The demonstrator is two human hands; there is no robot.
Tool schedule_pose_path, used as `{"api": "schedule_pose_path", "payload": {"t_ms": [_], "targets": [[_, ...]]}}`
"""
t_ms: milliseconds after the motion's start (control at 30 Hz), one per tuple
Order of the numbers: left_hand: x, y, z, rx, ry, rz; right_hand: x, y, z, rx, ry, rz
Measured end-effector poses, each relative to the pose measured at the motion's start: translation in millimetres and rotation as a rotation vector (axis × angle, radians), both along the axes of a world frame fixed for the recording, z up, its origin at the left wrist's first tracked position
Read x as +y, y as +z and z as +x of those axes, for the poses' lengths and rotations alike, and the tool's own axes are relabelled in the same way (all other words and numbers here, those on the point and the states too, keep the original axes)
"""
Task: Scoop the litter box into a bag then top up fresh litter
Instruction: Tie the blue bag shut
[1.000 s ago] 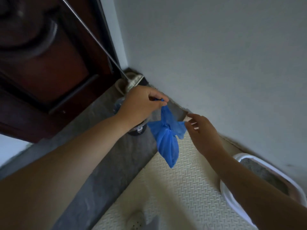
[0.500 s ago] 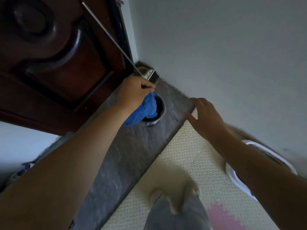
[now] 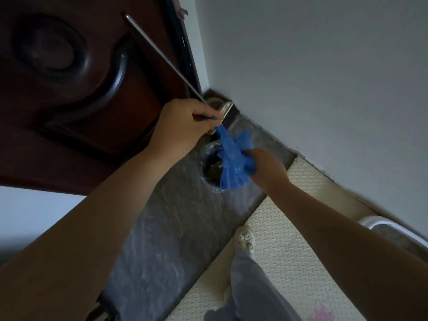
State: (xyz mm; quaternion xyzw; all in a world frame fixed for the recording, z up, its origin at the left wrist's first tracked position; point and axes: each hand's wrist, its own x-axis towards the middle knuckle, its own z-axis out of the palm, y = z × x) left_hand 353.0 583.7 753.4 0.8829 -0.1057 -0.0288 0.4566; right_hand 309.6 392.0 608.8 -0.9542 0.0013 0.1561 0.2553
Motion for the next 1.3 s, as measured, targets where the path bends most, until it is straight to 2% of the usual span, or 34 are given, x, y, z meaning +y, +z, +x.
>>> {"api": "schedule_pose_path", "payload": {"t_ms": [200, 533, 733, 1000, 1067, 1167, 1300], "targets": [[10, -35, 41, -0.051, -0.087, 0.141, -9, -30, 51, 0.04, -0.052, -0.004], [42, -128, 78, -0.038, -0.144, 0.233, 25, -93, 104, 0.149, -0.056, 0.019], [43, -167, 90, -0.056, -0.182, 0.24, 33, -123, 121, 0.157, -0.039, 0.02], [37, -191, 110, -0.131, -0.212, 0.233, 31, -140, 128, 0.129, -0.145, 0.098], [38, -197, 111, -0.097, -0.211, 0.283, 27, -145, 129, 0.109, -0.148, 0.122], [40, -204, 111, 0.066, -0.236, 0.468, 21, -144, 130, 0.055, -0.121, 0.144], [40, -201, 109, 0.104, -0.227, 0.549, 13, -128, 126, -0.045, -0.078, 0.116]]}}
